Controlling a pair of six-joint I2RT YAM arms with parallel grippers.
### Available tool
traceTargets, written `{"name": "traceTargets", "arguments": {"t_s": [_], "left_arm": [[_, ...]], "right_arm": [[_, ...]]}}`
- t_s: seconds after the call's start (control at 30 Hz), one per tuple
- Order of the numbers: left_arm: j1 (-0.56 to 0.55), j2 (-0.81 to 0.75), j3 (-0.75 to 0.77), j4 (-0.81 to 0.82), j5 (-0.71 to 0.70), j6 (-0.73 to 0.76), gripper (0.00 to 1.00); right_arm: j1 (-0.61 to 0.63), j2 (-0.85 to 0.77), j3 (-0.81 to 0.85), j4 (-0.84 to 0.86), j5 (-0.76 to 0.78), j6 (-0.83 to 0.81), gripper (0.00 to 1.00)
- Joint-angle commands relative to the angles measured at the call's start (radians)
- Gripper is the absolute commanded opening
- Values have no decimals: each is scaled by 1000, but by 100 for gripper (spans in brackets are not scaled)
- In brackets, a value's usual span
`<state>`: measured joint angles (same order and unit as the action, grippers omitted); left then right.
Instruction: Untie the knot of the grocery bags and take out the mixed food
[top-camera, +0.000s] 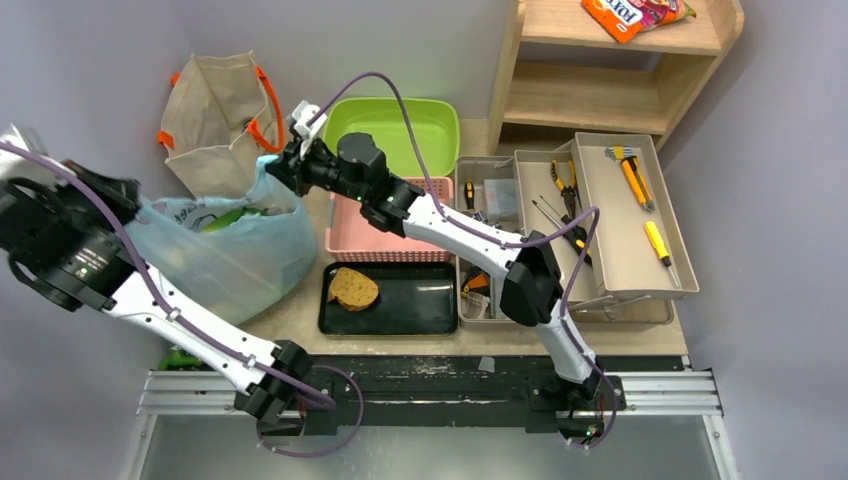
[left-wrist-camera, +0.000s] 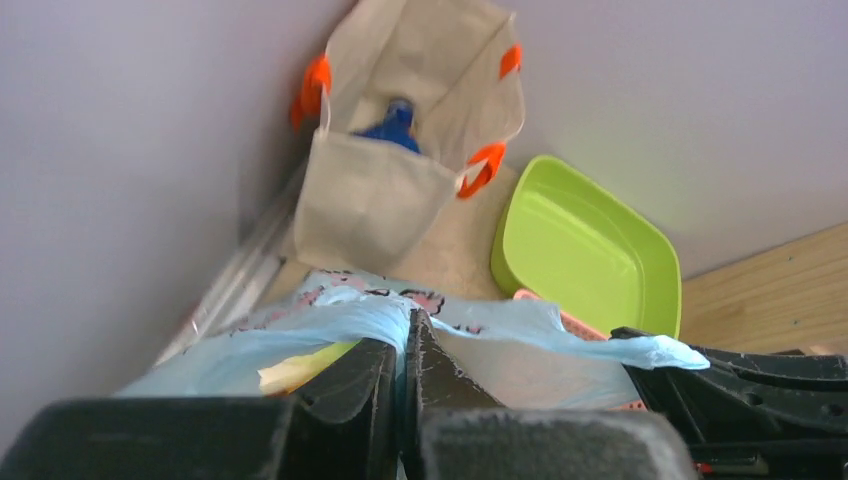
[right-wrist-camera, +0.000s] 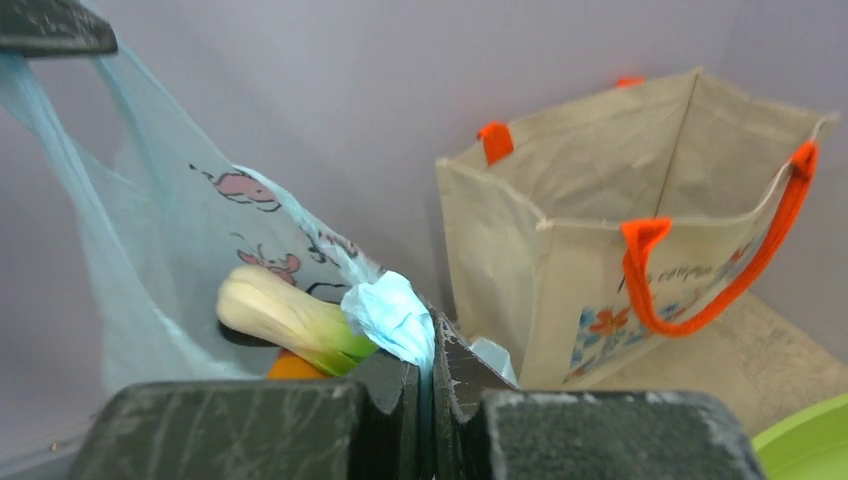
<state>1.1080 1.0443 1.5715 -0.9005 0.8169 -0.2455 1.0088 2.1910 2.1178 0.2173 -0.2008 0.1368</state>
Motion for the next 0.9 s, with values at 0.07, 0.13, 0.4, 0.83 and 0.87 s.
{"name": "traceTargets", "arguments": {"t_s": [0.07,0.13,0.4,0.83,0.87], "left_arm": [[6,214,582,0,100,-26,0],[6,292,702,-83,133,28,0],[10,209,482,-425,99,545,0],[63,224,505,-443,143,576,0],[64,203,504,-454,149,606,0]], "right_arm": [[-6,40,263,41,90,-59,0],[-14,60,293,44,109,-61,0],[-22,115,296,87,94,-36,0],[-19,208,409,126,79,25,0],[-21,199,396,135,80,29,0]]}}
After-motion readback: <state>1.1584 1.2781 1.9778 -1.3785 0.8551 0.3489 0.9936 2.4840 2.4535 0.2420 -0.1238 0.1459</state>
